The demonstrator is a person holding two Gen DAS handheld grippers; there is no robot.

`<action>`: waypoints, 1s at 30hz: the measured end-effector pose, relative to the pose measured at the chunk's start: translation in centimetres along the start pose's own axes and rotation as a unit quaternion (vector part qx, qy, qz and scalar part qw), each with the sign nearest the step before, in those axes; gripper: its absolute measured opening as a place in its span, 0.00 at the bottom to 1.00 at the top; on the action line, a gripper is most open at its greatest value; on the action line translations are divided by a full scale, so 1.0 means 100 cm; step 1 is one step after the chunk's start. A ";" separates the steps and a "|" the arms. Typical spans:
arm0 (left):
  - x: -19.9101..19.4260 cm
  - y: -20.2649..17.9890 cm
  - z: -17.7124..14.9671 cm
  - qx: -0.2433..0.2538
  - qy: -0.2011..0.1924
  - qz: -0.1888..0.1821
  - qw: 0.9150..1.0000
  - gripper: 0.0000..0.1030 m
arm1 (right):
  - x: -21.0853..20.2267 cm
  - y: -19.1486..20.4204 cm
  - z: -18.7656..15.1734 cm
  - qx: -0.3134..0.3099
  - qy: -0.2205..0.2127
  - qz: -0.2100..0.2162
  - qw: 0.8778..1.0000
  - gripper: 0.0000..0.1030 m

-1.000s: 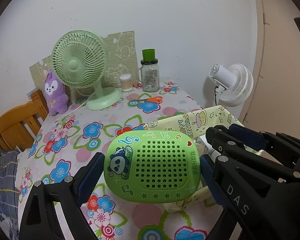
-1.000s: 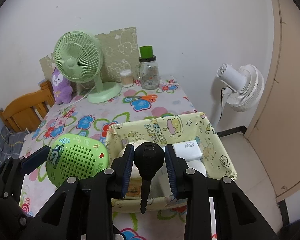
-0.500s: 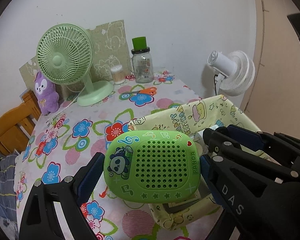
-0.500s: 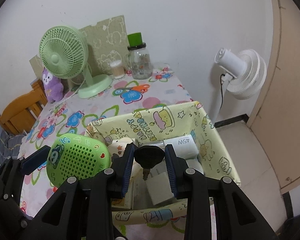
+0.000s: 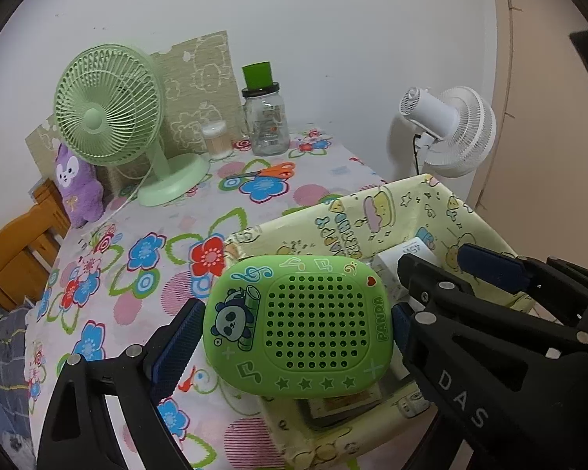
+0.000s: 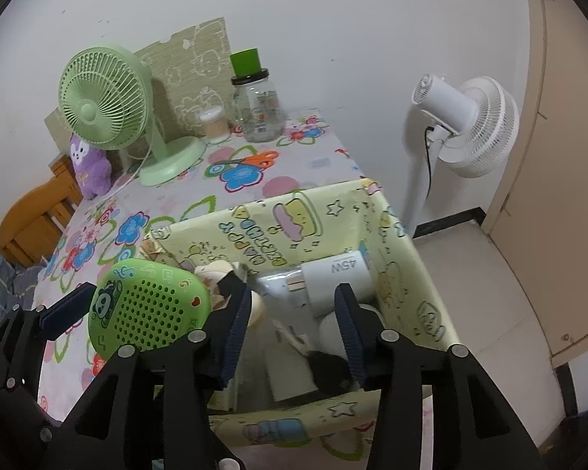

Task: Organize rigid objects
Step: 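Lower the speaker and key into the yellow box and open both tools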

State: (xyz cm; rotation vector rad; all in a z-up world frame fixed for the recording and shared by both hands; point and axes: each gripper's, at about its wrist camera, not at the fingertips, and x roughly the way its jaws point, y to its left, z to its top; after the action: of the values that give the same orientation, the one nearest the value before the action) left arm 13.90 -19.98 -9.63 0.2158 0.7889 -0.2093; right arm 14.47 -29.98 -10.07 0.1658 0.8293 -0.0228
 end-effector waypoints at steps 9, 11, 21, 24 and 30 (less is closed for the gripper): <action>0.009 -0.016 0.007 0.010 0.001 -0.025 1.000 0.92 | -0.014 -0.010 0.002 -0.032 -0.037 -0.046 0.998 0.58; 0.011 -0.019 0.008 0.013 0.002 -0.030 0.999 0.92 | -0.014 -0.014 0.003 -0.034 -0.037 -0.049 0.998 0.59; 0.028 -0.034 0.010 0.026 0.021 -0.044 0.998 0.92 | -0.008 -0.028 0.003 -0.048 -0.030 -0.063 0.996 0.63; 0.033 -0.036 0.010 0.023 0.030 -0.042 0.998 0.93 | -0.004 -0.031 0.003 -0.045 -0.024 -0.065 0.997 0.63; 0.038 -0.037 0.009 0.017 0.040 -0.041 0.998 0.93 | 0.001 -0.035 0.003 -0.040 -0.017 -0.060 0.997 0.64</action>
State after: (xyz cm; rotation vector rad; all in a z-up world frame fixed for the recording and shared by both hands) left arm 16.15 -24.14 -12.18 0.2256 0.8740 -0.2941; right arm 14.49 -33.44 -10.44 0.0392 0.8033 -0.1046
